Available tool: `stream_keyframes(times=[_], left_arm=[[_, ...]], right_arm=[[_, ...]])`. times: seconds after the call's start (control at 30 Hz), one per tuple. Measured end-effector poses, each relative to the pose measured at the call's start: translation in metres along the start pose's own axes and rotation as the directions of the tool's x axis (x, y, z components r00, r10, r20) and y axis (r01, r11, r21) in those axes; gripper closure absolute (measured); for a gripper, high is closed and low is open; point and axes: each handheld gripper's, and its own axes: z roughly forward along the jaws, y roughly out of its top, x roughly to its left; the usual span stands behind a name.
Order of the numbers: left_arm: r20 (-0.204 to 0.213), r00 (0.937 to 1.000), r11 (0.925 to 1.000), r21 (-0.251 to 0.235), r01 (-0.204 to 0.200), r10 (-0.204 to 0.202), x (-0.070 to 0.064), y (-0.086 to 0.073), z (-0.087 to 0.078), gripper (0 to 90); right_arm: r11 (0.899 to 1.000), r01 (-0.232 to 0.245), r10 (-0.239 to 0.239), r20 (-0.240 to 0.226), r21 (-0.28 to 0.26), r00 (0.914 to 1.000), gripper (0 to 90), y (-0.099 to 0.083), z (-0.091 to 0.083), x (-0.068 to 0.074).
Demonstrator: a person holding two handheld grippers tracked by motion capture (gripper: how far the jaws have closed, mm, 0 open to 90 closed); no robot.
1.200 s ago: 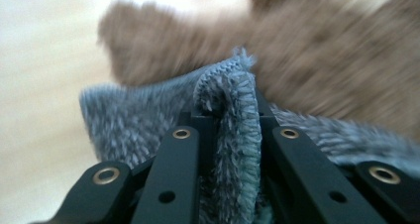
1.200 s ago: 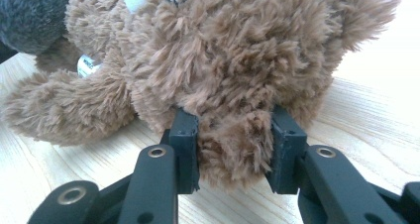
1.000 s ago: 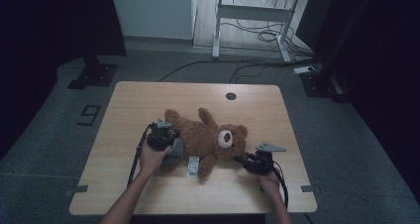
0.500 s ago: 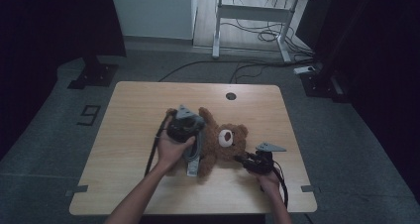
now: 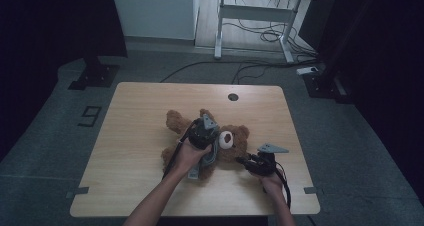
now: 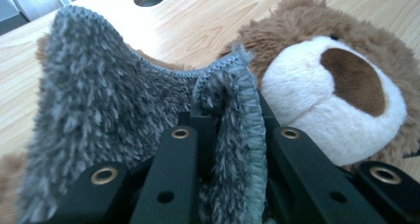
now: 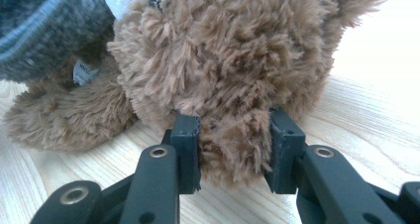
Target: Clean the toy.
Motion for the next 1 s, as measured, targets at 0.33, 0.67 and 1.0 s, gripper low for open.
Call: stream_keyframes(times=[0.33,0.67,1.0], left_arm=[[-0.010,0.9972,0.9964,-0.044,0.073,-0.074,0.023,-0.008,-0.018,78.8],[-0.069,0.9877,0.9886,-0.064,0.136,-0.140,0.058,-0.030,-0.039,78.9],[-0.151,0.9752,0.9869,-0.031,0.158,-0.161,0.076,-0.068,-0.040,79.7]], right_arm=[[1.000,-0.004,0.004,-0.009,0.003,1.0000,64.8,-0.001,0.002,0.000],[1.000,-0.016,0.016,-0.015,0.006,0.9998,65.2,-0.002,0.002,-0.001],[1.000,-0.023,0.023,-0.019,0.006,0.9996,65.5,-0.003,0.003,-0.002]])
